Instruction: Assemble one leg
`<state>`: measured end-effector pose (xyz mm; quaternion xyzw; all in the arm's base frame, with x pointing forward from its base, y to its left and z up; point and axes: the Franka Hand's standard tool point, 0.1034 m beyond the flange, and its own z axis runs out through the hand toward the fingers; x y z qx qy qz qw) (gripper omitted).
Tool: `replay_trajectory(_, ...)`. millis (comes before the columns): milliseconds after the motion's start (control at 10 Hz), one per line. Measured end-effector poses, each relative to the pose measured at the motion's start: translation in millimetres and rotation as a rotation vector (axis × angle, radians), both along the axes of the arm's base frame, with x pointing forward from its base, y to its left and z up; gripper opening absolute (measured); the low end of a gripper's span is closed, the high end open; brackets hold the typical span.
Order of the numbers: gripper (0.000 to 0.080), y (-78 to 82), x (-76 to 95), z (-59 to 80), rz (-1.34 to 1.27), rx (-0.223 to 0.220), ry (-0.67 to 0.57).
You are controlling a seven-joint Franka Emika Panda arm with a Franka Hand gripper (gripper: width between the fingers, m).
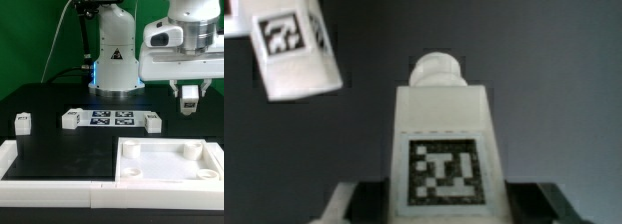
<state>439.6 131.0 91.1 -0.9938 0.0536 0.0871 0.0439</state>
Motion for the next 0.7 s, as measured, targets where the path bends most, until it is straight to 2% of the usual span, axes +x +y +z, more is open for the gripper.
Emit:
replay_trajectory(200, 0.0292, 4.9, 30.1, 15.4, 0.028, -0.006, -0.288)
replay_trajectory(300, 0.0292, 18.1, 35.6, 27.9, 0.047, -0.002, -0.387)
replay_trajectory(400, 0.0292, 30.1, 36.7, 33.1, 0.026, 0.040, -0.512)
replay_trajectory(500, 0.0292, 39.9, 28.4, 31.7, 0.021, 0.081, -0.617)
replay_trajectory(600, 0.0292, 41.3, 26.5, 29.0, 0.025, 0.082, -0.656)
replay_trajectory(700, 0.0292, 34.3, 35.4, 29.4, 0.115, 0.047, -0.637)
